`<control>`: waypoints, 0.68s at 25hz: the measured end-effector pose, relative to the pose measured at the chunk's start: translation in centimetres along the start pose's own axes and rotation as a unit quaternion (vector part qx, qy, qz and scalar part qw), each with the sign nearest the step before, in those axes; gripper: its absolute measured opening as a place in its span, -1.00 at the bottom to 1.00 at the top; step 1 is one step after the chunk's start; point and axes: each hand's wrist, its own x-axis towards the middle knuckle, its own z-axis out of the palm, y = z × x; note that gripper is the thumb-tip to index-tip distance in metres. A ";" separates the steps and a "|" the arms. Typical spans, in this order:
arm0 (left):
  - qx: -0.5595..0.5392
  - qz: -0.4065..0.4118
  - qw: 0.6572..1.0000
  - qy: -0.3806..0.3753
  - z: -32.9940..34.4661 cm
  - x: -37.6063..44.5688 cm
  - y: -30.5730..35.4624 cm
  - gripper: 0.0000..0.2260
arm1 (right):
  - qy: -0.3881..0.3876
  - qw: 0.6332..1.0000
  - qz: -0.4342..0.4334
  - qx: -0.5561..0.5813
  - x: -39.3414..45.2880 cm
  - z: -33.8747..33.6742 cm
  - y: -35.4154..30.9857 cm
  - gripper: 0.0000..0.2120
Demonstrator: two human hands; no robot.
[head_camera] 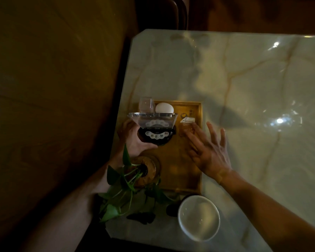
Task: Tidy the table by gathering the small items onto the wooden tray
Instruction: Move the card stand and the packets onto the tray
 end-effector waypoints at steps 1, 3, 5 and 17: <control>-0.003 0.000 1.000 -0.001 0.0 0.0 0.0 -0.11 | -0.004 1.000 0.001 0.002 0.2 -0.1 -0.1 -0.41; -0.016 0.002 1.000 0.002 0.1 0.0 0.0 -0.13 | -0.004 1.000 0.002 0.012 0.6 -0.3 -0.1 -0.43; -0.018 0.004 1.000 0.001 0.1 0.2 -0.1 -0.14 | -0.002 1.000 0.005 0.015 1.0 -0.4 -0.1 -0.43; -0.010 -0.007 1.000 0.002 0.6 0.8 -0.8 -0.05 | -0.003 1.000 -0.004 -0.006 3.2 -0.3 0.3 -0.39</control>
